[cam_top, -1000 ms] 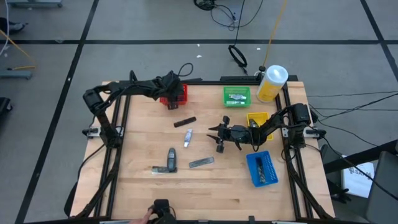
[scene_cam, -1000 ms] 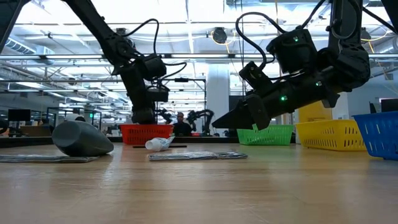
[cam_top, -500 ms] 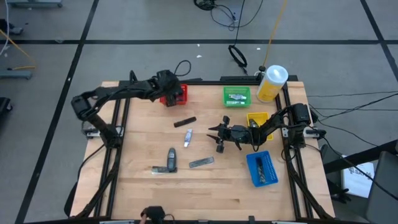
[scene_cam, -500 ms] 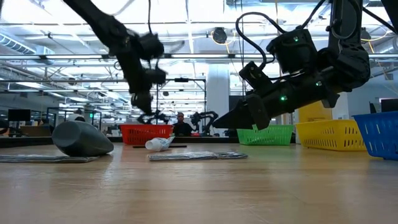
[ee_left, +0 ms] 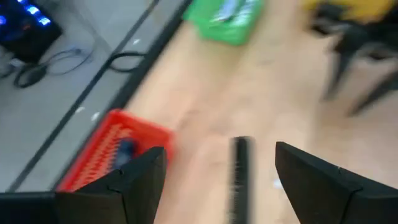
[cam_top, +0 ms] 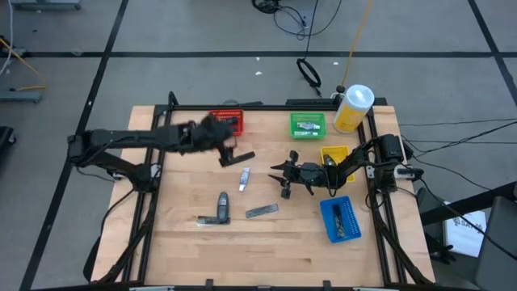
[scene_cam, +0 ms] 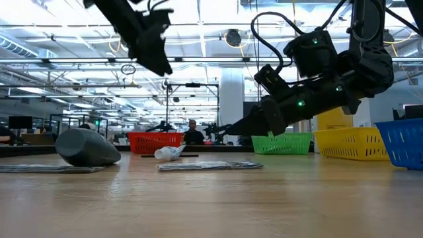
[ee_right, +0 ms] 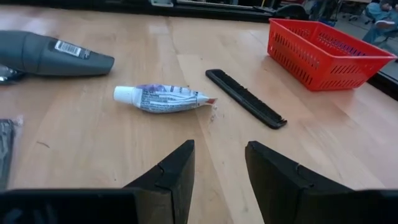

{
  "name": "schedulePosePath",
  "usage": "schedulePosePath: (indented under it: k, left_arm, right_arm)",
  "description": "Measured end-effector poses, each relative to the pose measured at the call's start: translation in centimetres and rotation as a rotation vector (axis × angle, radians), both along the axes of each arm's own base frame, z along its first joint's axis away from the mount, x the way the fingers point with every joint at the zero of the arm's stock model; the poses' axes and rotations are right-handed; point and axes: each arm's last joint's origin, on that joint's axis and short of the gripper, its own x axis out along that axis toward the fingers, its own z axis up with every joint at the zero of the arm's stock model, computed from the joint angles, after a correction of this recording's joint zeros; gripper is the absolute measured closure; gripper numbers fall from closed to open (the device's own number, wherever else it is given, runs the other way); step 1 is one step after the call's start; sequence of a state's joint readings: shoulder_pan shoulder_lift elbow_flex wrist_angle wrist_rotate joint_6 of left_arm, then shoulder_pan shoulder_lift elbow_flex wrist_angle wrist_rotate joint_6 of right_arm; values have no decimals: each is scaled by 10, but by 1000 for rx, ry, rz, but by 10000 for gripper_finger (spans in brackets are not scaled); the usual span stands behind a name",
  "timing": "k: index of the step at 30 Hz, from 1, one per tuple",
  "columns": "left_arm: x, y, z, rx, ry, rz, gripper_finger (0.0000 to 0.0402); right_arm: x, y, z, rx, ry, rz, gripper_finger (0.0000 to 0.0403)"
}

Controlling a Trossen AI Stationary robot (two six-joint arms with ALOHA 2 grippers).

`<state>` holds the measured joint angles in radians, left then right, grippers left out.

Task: Pick & Place Travel size toiletries
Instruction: Put the gray deodorant into the yellow bin

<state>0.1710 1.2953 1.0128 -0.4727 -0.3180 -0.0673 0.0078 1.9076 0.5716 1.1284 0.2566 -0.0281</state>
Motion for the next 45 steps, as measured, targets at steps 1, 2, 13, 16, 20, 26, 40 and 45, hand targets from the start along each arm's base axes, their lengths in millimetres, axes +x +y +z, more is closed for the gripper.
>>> schedulePosePath:
  k: [1,2,13,16,20,26,40,45]
  left_arm:
    - [2,-10,-1,0,-14,-19,108]
    - [4,-20,-4,9,-27,-31,108]
    - [-1,-86,-57,24,-212,27,108]
    - [-7,-101,-64,-61,-247,48,108]
    - [-19,-124,-73,-192,-222,56,108]
    - [-41,-148,-86,-456,-119,172,108]
    - [-48,-158,-94,-858,9,387,108]
    - [-48,-157,-94,-850,-56,466,107]
  right_arm:
    - [0,0,1,6,-9,-2,268]
    - [0,0,4,13,-19,-3,268]
    - [-11,8,78,64,-200,229,218]
    - [-16,14,85,74,-178,280,190]
    - [-20,20,87,78,-135,298,145]
    - [-20,22,82,83,-94,303,87]
    - [-20,22,81,74,-88,300,58]
    - [-20,22,81,74,-88,300,58]
